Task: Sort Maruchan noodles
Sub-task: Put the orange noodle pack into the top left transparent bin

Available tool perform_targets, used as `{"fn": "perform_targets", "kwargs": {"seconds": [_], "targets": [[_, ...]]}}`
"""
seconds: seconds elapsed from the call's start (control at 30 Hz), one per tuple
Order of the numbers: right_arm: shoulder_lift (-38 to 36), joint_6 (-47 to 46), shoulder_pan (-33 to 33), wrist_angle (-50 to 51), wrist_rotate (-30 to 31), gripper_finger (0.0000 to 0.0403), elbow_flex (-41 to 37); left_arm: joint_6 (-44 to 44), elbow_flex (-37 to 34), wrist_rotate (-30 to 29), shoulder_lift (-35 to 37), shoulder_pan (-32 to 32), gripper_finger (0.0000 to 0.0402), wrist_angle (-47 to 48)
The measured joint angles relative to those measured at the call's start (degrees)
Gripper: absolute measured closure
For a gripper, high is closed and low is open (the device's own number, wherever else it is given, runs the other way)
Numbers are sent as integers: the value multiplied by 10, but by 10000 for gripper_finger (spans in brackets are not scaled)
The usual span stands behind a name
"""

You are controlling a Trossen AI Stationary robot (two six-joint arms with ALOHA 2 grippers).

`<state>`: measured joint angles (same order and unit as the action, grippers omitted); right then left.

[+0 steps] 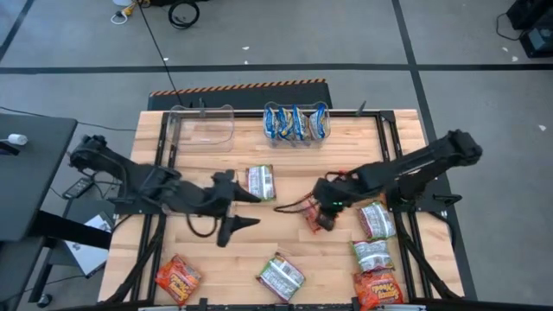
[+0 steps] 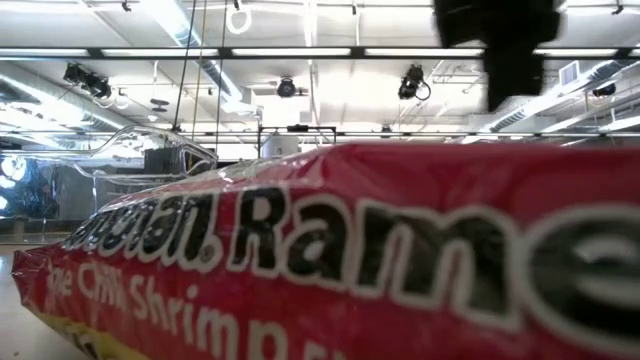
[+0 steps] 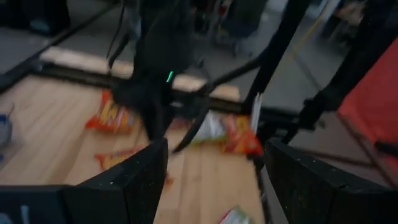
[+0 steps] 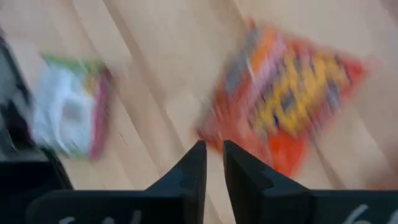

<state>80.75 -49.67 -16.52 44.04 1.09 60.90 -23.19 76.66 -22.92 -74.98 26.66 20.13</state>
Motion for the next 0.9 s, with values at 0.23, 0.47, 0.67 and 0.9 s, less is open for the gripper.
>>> {"fn": "perform_targets", "kwargs": {"seconds": [0.23,0.47,0.67,0.9], "targets": [[26,29,-69,92,-18,330,-12,3,0,34,-38,-47,130,70],[129,106,-75,65,-27,332,-48,27,0,24,-49,-91,130,193],[176,171,-55,120,120,336,-46,52,0,33,-49,-116,130,214],[159,231,-12,118,361,348,-10,88,-1,40,-63,-154,130,185]]}}
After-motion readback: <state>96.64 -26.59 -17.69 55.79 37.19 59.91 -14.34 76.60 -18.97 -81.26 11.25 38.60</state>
